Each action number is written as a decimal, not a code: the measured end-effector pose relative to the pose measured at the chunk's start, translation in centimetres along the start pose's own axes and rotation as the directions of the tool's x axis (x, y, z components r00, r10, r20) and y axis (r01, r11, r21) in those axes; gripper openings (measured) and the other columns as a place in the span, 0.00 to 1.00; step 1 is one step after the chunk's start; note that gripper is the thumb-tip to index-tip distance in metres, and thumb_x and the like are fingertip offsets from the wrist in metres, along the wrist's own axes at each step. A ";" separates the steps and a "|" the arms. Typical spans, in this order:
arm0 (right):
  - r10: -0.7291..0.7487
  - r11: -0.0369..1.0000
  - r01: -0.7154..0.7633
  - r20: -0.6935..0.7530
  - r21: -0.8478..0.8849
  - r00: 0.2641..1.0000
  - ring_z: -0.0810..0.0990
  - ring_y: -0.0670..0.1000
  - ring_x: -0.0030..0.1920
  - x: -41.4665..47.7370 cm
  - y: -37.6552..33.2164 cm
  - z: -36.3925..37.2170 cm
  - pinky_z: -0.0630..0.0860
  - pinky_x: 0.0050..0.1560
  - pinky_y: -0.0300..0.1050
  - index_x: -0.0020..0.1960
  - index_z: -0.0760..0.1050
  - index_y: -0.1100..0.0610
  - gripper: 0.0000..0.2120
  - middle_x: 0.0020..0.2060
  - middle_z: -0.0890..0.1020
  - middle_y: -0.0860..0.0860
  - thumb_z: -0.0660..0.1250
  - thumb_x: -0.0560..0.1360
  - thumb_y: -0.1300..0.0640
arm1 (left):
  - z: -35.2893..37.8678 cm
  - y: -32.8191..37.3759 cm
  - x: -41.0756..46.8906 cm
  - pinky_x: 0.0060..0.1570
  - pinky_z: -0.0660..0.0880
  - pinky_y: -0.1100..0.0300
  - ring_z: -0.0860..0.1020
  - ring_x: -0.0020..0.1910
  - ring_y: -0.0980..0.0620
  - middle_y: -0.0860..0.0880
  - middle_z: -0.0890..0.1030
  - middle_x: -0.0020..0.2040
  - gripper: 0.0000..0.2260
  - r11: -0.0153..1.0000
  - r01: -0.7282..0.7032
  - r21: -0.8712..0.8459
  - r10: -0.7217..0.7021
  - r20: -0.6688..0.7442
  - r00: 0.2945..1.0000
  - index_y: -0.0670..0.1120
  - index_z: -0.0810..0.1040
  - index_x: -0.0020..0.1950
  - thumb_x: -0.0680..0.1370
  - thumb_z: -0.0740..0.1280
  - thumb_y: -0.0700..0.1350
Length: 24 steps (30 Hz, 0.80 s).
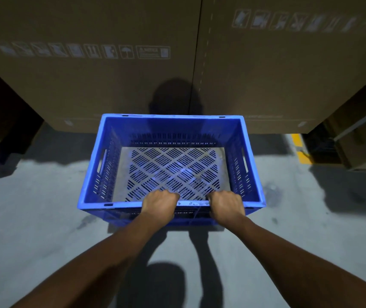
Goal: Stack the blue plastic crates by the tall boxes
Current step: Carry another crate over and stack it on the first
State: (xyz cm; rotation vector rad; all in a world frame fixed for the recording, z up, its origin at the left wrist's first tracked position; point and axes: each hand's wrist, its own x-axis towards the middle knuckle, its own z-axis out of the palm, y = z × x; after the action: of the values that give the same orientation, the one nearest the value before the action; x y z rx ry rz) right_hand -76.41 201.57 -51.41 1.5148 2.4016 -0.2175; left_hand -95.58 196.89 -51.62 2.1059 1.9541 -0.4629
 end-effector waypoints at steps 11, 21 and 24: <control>0.029 0.994 -0.030 -0.013 -0.101 0.999 0.81 0.57 0.50 0.1 -1.0 0.7 0.73 0.50 0.50 0.55 0.75 0.54 0.10 0.49 0.83 0.53 0.60 0.75 0.59 | 0.4 -0.9 0.4 0.50 0.74 0.50 0.79 0.51 0.43 0.47 0.82 0.50 0.20 0.984 -0.092 -0.151 0.097 0.024 0.995 0.50 0.74 0.56 0.72 0.67 0.63; -0.034 0.998 0.043 -0.189 0.041 0.981 0.83 0.54 0.43 0.4 0.0 2.1 0.72 0.39 0.43 0.49 0.77 0.47 0.12 0.40 0.83 0.48 0.69 0.66 0.51 | 3.2 0.3 -0.2 0.35 0.72 0.56 0.80 0.40 0.46 0.49 0.81 0.40 0.30 0.998 -0.025 -0.060 0.000 -0.380 0.925 0.50 0.74 0.46 0.73 0.49 0.74; -0.051 0.995 0.071 -0.264 0.065 0.963 0.82 0.54 0.42 0.4 0.3 3.0 0.75 0.41 0.46 0.48 0.79 0.48 0.14 0.39 0.83 0.48 0.71 0.62 0.53 | 3.8 0.8 -0.3 0.37 0.72 0.54 0.79 0.40 0.46 0.48 0.80 0.39 0.30 1.000 0.018 -0.024 -0.027 -0.467 0.884 0.49 0.76 0.45 0.74 0.50 0.73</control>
State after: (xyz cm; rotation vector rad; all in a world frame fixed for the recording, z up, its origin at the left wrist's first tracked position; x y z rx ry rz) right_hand -75.83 201.17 -54.41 1.5912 2.6755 -0.1270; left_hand -95.09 195.13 -55.09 2.3488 2.2136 0.0791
